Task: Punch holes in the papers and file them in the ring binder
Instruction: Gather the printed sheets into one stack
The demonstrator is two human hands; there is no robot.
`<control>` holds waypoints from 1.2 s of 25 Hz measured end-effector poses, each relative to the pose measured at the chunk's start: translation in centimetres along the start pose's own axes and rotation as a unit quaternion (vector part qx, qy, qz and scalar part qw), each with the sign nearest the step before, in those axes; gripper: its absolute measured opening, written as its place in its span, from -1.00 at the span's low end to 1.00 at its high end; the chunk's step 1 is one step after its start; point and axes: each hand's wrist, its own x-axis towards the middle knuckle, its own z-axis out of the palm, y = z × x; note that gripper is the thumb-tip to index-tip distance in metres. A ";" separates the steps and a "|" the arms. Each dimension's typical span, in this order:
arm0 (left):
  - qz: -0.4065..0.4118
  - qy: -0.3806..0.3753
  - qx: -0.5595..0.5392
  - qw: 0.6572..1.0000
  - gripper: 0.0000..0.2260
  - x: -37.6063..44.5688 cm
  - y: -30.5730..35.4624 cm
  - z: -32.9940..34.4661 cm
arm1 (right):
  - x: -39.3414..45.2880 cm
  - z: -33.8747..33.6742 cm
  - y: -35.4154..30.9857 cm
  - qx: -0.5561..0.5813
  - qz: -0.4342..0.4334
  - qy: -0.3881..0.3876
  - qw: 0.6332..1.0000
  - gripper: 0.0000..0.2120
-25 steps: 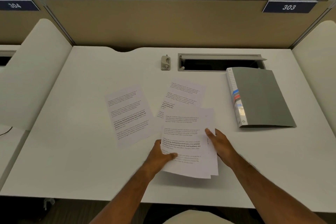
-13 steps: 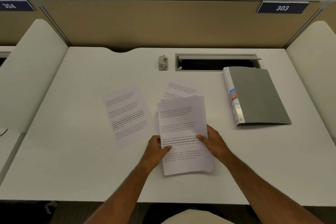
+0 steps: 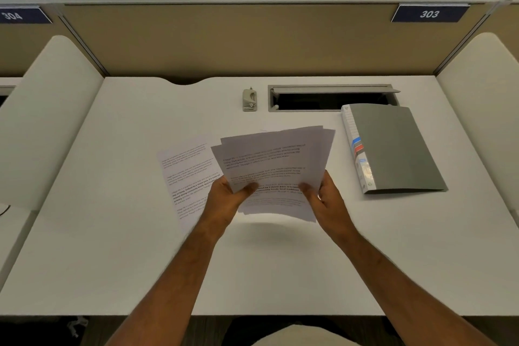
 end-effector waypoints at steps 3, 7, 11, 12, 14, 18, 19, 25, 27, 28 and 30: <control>0.018 -0.018 0.036 0.999 -0.69 -0.5 0.0 0.3 | -0.3 0.0 0.5 -0.004 0.003 0.010 1.000 -0.49; 0.009 -0.027 0.055 0.998 -0.67 -0.9 -1.1 0.6 | -0.7 0.2 1.2 -0.012 0.052 0.004 0.999 -0.37; 0.014 -0.026 0.064 0.998 -0.67 -0.8 -1.4 0.9 | -0.4 0.2 1.3 -0.008 0.046 0.019 0.999 -0.41; 0.008 -0.027 0.066 0.997 -0.67 -0.7 -1.6 1.0 | -0.3 0.3 1.4 -0.008 0.047 0.019 0.999 -0.40; -0.004 -0.030 0.062 0.998 -0.67 -0.6 -2.1 1.3 | -0.3 0.4 1.8 -0.015 0.050 0.014 0.999 -0.40; -0.008 -0.015 0.050 0.999 -0.74 -0.4 -2.4 1.3 | 0.3 0.4 2.6 -0.031 0.043 0.014 0.998 -0.54; -0.008 -0.013 0.041 0.999 -0.74 -0.3 -2.3 1.1 | 0.6 0.3 2.6 -0.033 0.042 0.010 0.999 -0.60; -0.040 0.015 0.036 0.998 -0.70 1.7 -2.8 -0.9 | 2.0 0.3 2.6 -0.039 0.079 -0.003 0.996 -0.69; -0.060 0.047 0.037 0.996 -0.66 2.6 -3.4 -1.9 | 2.4 0.5 3.0 -0.039 0.086 -0.001 0.996 -0.68; -0.069 0.072 0.033 0.994 -0.63 3.1 -3.7 -2.5 | 2.6 0.6 3.1 -0.043 0.089 0.000 0.995 -0.69; -0.090 0.132 0.031 0.987 -0.58 4.1 -4.7 -3.8 | 2.8 0.7 3.3 -0.054 0.092 0.000 0.994 -0.70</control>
